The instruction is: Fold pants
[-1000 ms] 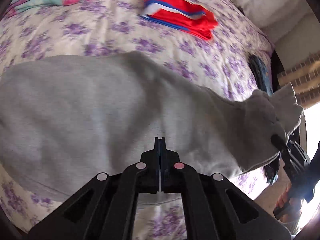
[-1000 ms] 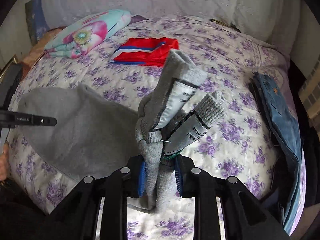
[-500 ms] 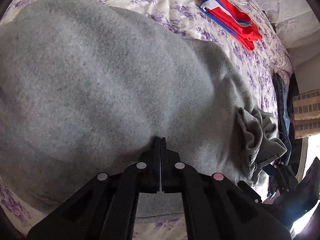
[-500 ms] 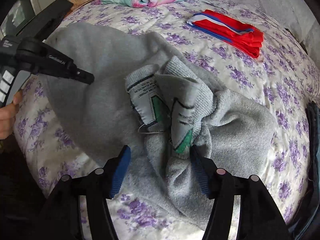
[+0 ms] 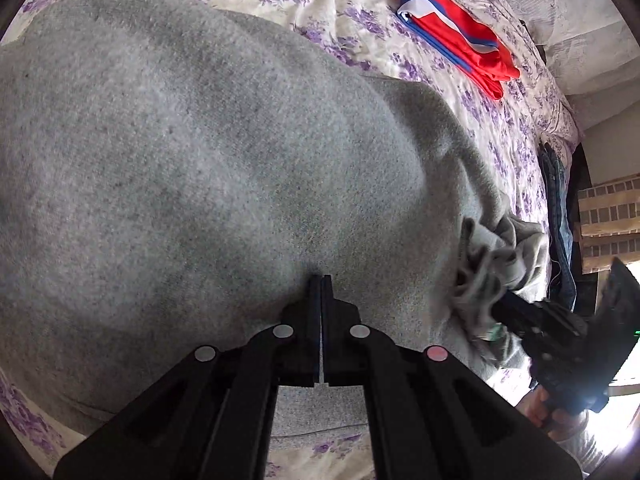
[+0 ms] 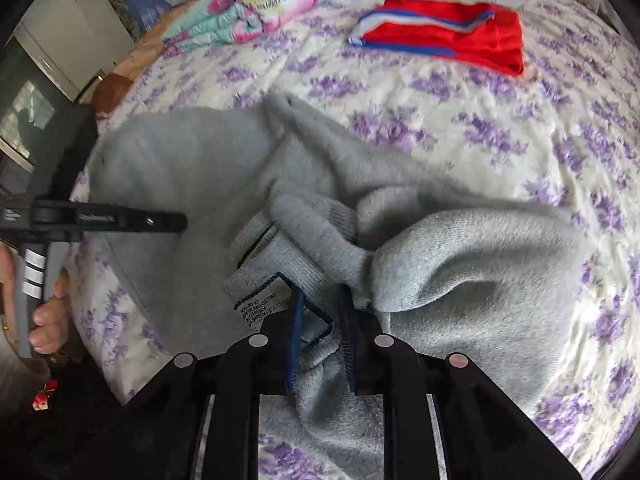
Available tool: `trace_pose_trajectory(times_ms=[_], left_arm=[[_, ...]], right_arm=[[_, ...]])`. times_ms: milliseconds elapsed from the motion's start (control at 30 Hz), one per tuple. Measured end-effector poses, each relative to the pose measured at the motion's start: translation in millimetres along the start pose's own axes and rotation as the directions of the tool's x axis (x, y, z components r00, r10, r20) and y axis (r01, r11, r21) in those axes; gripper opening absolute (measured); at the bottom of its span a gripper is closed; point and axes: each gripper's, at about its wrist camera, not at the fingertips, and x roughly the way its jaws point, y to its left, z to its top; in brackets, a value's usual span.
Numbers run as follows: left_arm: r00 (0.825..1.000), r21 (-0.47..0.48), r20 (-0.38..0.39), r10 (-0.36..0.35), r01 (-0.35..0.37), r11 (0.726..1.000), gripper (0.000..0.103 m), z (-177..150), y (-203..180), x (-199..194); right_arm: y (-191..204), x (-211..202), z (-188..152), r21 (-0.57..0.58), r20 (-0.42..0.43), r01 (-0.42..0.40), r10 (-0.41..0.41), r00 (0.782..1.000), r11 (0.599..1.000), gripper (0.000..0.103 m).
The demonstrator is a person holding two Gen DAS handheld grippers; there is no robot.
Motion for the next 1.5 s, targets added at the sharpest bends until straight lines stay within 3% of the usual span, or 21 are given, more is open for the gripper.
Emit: trace_pose_trajectory(times_ms=[67, 200, 300, 367, 467, 500, 567, 600, 633, 700, 767, 833, 933, 1100, 1200, 1267, 1300, 1333, 1400, 1500], left_arm=[[1.0, -0.004, 0.002, -0.008, 0.008, 1.0, 0.0, -1, 2, 0], [1.0, -0.015, 0.005, -0.018, 0.018, 1.0, 0.0, -3, 4, -2], [1.0, 0.001, 0.022, 0.005, -0.005, 1.0, 0.0, -3, -2, -12], [0.998, 0.013, 0.055, 0.011, -0.011, 1.0, 0.0, -4, -7, -30], [0.99, -0.005, 0.141, -0.028, 0.029, 1.0, 0.006, -8, -4, -75], [0.984, -0.02, 0.176, -0.028, 0.032, 0.999, 0.015, -10, 1, -92], [0.967, -0.063, 0.255, 0.008, 0.008, 0.998, 0.041, -15, 16, -129], [0.955, -0.09, 0.296, 0.032, -0.006, 0.996, 0.059, -19, 26, -147], [0.943, -0.116, 0.329, 0.053, -0.015, 0.993, 0.069, -22, 34, -162], [0.927, -0.164, 0.365, 0.082, -0.023, 0.986, 0.071, -30, 55, -186], [0.925, -0.212, 0.365, 0.1, -0.022, 0.977, 0.077, -36, 77, -193], [0.94, -0.272, 0.33, 0.086, 0.007, 0.962, 0.08, -41, 99, -185], [0.966, -0.344, 0.259, -0.013, 0.105, 0.933, 0.08, -46, 121, -150], [0.981, -0.378, 0.176, -0.083, 0.146, 0.914, 0.08, -42, 124, -86], [0.978, -0.368, 0.184, -0.092, 0.156, 0.917, 0.092, -24, 122, -70], [0.977, -0.357, 0.188, -0.105, 0.167, 0.919, 0.084, -5, 116, -69], [0.977, -0.35, 0.176, -0.119, 0.175, 0.92, 0.057, 3, 111, -70], [0.978, -0.319, 0.175, -0.112, 0.164, 0.934, 0.041, 9, 102, -74], [0.978, -0.214, 0.198, -0.068, 0.11, 0.971, 0.03, 15, 77, -89], [0.972, -0.073, 0.234, -0.004, 0.021, 0.997, 0.028, 11, 40, -108]], right_arm=[[6, -1, -1, 0.0, 0.026, 0.026, -0.026, 0.999, 1.0, 0.017], [9, -7, 12, 0.026, -0.054, 0.035, -0.033, 0.998, 0.999, 0.02], [13, -30, 27, 0.035, -0.015, 0.016, -0.015, 1.0, 0.999, 0.019], [17, -35, 36, 0.01, 0.012, 0.057, -0.057, 0.998, 0.998, 0.019], [11, -11, 43, 0.014, -0.039, 0.091, -0.091, 0.995, 0.996, 0.018], [9, -1, 42, 0.004, -0.046, 0.107, -0.107, 0.993, 0.994, 0.017], [11, 7, 42, -0.025, -0.027, 0.132, -0.132, 0.991, 0.991, 0.018], [13, 6, 43, -0.033, -0.028, 0.134, -0.135, 0.991, 0.99, 0.022], [16, 4, 44, -0.038, -0.031, 0.134, -0.136, 0.99, 0.99, 0.024], [20, -6, 44, -0.024, -0.02, 0.123, -0.123, 0.992, 0.992, 0.027], [20, -24, 41, 0.032, 0.015, 0.065, -0.066, 0.998, 0.997, 0.027], [20, -43, 36, 0.086, 0.058, -0.002, -0.003, 0.998, 0.996, 0.027], [25, -65, 25, 0.094, 0.084, -0.023, 0.015, 0.996, 0.995, 0.027], [19, -95, 2, 0.086, 0.097, 0.03, -0.039, 0.995, 0.996, 0.031], [6, -104, -14, 0.136, 0.093, 0.058, -0.071, 0.993, 0.989, 0.033], [-5, -104, -21, 0.184, 0.078, 0.057, -0.073, 0.994, 0.981, 0.033], [-8, -102, -24, 0.2, 0.069, 0.052, -0.067, 0.995, 0.978, 0.033], [-10, -101, -25, 0.208, 0.059, 0.047, -0.06, 0.996, 0.977, 0.033], [-8, -99, -25, 0.198, 0.058, 0.035, -0.047, 0.997, 0.98, 0.033], [8, -94, -16, 0.164, 0.065, -0.048, 0.037, 0.997, 0.985, 0.034]])
